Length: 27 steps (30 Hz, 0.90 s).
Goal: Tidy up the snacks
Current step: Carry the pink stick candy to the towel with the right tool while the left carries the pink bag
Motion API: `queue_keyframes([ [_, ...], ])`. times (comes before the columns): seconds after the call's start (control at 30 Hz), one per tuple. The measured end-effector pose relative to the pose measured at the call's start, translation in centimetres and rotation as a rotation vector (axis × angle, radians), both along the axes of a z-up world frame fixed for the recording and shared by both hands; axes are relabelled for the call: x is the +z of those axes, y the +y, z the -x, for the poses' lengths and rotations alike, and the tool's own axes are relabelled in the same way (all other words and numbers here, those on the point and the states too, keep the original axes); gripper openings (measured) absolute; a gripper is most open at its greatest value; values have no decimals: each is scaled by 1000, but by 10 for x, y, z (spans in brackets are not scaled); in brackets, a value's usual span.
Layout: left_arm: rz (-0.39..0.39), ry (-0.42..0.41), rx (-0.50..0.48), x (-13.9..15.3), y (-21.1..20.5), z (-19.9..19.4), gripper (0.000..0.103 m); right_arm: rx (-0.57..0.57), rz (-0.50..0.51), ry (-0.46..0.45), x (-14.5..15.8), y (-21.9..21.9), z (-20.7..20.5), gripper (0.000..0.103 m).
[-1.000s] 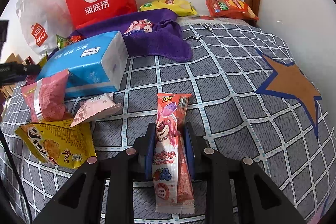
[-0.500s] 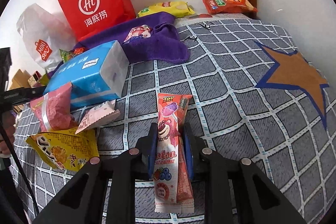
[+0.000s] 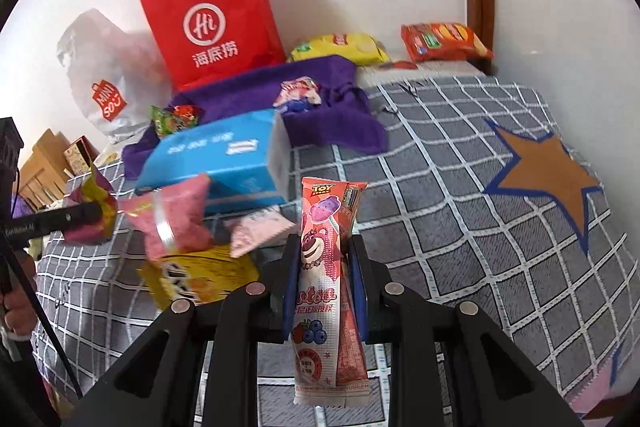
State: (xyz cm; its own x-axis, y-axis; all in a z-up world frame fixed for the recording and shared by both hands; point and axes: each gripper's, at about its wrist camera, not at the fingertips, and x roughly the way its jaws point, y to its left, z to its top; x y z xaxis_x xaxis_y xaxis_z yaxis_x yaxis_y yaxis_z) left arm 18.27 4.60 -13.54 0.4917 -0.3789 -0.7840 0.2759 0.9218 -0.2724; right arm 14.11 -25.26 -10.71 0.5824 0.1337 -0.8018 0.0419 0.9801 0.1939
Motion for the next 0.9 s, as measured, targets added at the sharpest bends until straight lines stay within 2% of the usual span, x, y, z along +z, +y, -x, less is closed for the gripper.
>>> queue_keyframes([
  [0.4, 55, -39, -51, 30, -19, 11, 59, 62, 8, -34, 42, 25, -8, 24],
  [0.9, 72, -88, -36, 64, -30, -11, 59, 94, -7, -89, 71, 37, -39, 24],
])
